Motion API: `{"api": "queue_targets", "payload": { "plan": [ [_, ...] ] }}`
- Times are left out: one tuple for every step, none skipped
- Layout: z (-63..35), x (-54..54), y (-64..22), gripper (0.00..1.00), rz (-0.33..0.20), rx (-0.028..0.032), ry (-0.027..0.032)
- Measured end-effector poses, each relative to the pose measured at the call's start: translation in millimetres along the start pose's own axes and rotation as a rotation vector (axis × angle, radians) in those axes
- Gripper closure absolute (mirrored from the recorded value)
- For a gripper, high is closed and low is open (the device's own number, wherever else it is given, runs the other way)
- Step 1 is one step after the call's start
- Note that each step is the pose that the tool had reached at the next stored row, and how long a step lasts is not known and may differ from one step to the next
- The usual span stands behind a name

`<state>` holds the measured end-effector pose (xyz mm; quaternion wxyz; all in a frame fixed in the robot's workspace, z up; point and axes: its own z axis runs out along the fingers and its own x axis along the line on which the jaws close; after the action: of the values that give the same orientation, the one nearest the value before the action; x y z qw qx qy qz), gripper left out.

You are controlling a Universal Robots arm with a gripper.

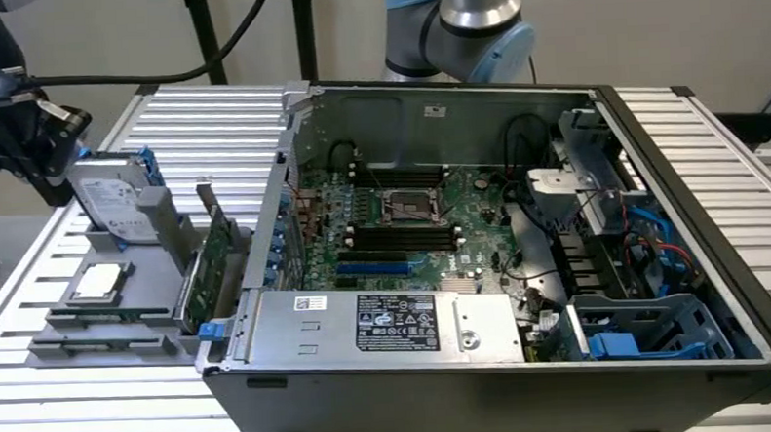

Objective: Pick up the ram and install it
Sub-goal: 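Reach for the ram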

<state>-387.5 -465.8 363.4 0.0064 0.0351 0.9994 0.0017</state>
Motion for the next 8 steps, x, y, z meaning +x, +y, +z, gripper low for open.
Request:
{"api": "queue_targets", "payload": {
  "plan": [
    [0.2,0.3,-2.2,1.00,0.000,0.0024,0.0005],
    [0.3,0.3,-4.8,1.00,0.000,0.0042,0.0007],
    [0.5,0.1,-8.1,1.00,0.000,0.0056,0.0008],
    [0.6,-0.1,-11.8,1.00,0.000,0.0064,0.0007],
    [0.8,-0.4,-16.1,1.00,0.000,0.0066,0.0007],
    [1.1,-0.6,-19.9,1.00,0.000,0.0067,0.0007],
    [1.3,-0.6,-22.6,1.00,0.000,0.0067,0.0006],
    [1.6,-0.6,-24.1,1.00,0.000,0.0067,0.0007]
  ]
}}
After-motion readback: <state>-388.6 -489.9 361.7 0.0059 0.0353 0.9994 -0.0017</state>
